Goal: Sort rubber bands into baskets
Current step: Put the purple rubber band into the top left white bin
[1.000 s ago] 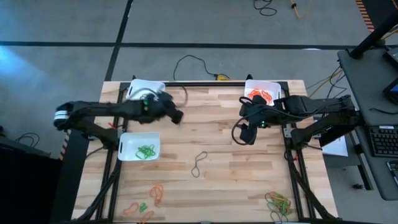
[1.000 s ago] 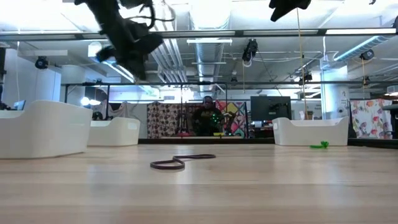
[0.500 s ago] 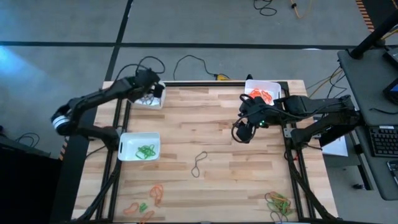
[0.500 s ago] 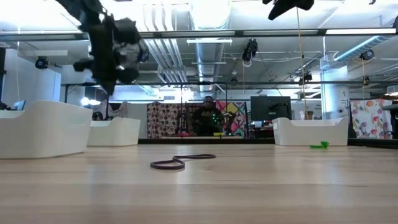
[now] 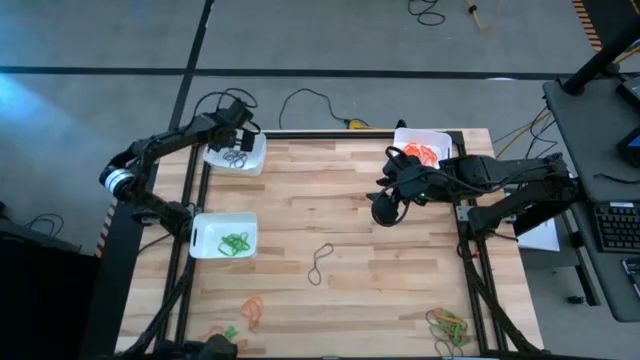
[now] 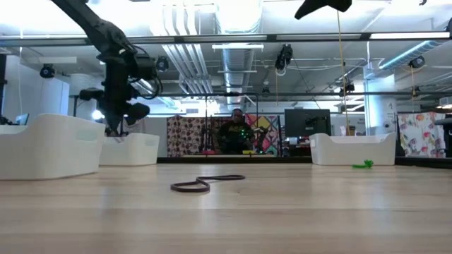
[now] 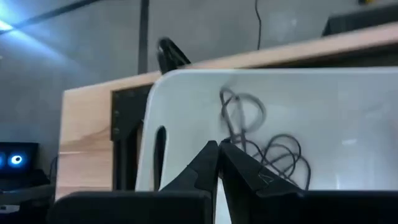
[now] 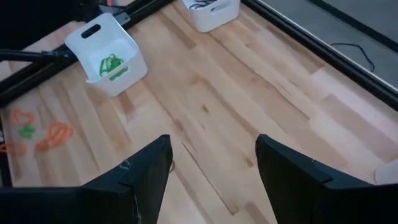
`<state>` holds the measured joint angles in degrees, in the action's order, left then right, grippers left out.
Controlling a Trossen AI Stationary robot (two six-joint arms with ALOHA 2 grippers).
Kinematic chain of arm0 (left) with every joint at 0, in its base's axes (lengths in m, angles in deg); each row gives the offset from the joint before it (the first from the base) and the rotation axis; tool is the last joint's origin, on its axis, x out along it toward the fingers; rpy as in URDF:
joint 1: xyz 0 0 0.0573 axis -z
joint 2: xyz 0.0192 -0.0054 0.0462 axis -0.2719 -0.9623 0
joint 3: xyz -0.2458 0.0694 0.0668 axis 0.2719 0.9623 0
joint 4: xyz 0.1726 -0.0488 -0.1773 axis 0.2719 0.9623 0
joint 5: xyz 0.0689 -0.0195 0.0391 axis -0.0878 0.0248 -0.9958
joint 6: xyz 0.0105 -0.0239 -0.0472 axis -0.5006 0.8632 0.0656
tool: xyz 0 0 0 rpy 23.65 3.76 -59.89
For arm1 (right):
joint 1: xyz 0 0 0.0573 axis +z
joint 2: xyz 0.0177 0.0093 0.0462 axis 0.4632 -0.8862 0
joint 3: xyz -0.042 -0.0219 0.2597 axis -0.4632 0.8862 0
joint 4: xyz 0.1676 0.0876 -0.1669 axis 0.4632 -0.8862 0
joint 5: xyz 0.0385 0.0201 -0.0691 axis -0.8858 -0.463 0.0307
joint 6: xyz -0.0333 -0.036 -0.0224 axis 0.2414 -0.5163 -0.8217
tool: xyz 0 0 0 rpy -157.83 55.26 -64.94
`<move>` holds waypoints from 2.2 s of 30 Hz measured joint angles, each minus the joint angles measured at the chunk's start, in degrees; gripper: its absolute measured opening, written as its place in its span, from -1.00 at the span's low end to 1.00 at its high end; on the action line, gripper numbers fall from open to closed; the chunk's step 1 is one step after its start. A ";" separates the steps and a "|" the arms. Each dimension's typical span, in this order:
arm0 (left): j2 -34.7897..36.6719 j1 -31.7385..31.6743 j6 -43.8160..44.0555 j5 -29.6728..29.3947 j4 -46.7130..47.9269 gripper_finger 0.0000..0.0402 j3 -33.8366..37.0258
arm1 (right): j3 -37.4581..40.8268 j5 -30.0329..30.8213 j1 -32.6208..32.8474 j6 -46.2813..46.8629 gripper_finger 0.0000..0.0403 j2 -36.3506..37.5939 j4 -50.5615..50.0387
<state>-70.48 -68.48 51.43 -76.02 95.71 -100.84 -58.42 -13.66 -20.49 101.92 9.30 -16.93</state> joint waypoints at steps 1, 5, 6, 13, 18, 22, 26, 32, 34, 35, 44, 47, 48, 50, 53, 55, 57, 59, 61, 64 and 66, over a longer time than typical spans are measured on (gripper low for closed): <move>-0.46 -0.04 -0.67 0.53 -0.04 -0.96 0.00 | 0.18 0.00 0.18 0.42 0.11 0.00 0.02; -1.92 0.08 -2.07 4.91 0.54 -0.80 0.00 | 1.38 -0.14 0.99 0.51 0.11 -0.02 -0.02; -1.98 0.20 -2.13 6.10 1.24 -0.75 0.00 | 1.71 -0.38 1.23 0.56 0.11 -0.02 -0.03; 0.02 4.15 -1.22 10.57 5.89 -0.37 0.00 | 4.88 -3.55 2.54 2.01 0.11 -0.02 -0.22; 4.57 15.48 0.83 14.63 4.67 -0.19 0.09 | 7.17 -4.99 2.54 -1.03 0.11 -0.02 -0.22; 7.76 30.13 5.01 14.76 0.24 -0.12 0.00 | 8.15 -4.97 2.52 -5.06 0.11 -0.02 -0.21; 8.99 44.25 15.63 14.08 -4.69 -0.08 -0.35 | 8.26 -4.97 2.52 -7.78 0.11 -0.02 -0.20; 5.64 58.60 31.22 7.85 -6.99 0.00 -0.42 | 8.29 -6.06 3.16 -7.84 0.11 -0.02 -0.21; 3.34 60.97 33.83 7.69 -7.55 0.06 -0.42 | 8.46 -6.11 3.75 -7.84 0.11 -0.02 -0.27; 2.08 61.98 34.55 7.83 -8.29 0.09 -0.42 | 8.50 -6.12 3.90 -7.84 0.11 -0.02 -0.26; -12.29 65.99 32.52 13.11 -15.25 0.25 -4.87 | 8.57 -6.25 5.70 -4.22 0.11 -0.02 -0.22; -18.06 67.27 28.64 13.11 -16.56 0.25 -8.57 | 8.57 -6.26 6.10 -3.33 0.11 -0.02 -0.22; -19.76 67.62 28.08 13.19 -16.57 0.25 -9.72 | 8.57 -6.27 6.16 -2.55 0.11 -0.02 -0.22; -23.12 68.16 27.48 13.68 -16.38 0.25 -11.92 | 8.57 -6.25 6.16 -0.80 0.11 -0.02 -0.22; -26.93 68.74 27.45 13.70 -16.52 0.25 -14.53 | 8.57 -6.25 6.15 0.93 0.11 -0.02 -0.22; -29.10 68.79 27.55 13.70 -16.25 0.25 -15.50 | 8.57 -6.23 6.15 2.60 0.11 -0.02 -0.20; -30.62 68.64 27.54 13.69 -15.03 0.25 -15.94 | 8.57 -6.09 6.12 4.47 0.11 -0.02 -0.18; -31.53 68.52 27.91 14.02 -14.04 0.25 -16.66 | 8.57 -6.01 6.12 6.62 0.11 -0.02 -0.05; -32.29 68.54 28.50 13.97 -13.38 0.21 -16.79 | 8.57 -6.03 6.12 8.47 0.11 -0.02 0.23; -33.01 68.63 28.89 13.84 -13.08 0.08 -16.71 | 8.57 -5.99 6.10 10.34 0.11 -0.05 0.28; -33.41 68.65 28.89 13.47 -12.79 -0.07 -16.65 | 8.57 -5.99 6.10 12.56 0.11 -0.38 0.24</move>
<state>-103.90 0.17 80.32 -62.54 82.93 -117.49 -49.85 -19.66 -14.38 114.47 8.92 -16.69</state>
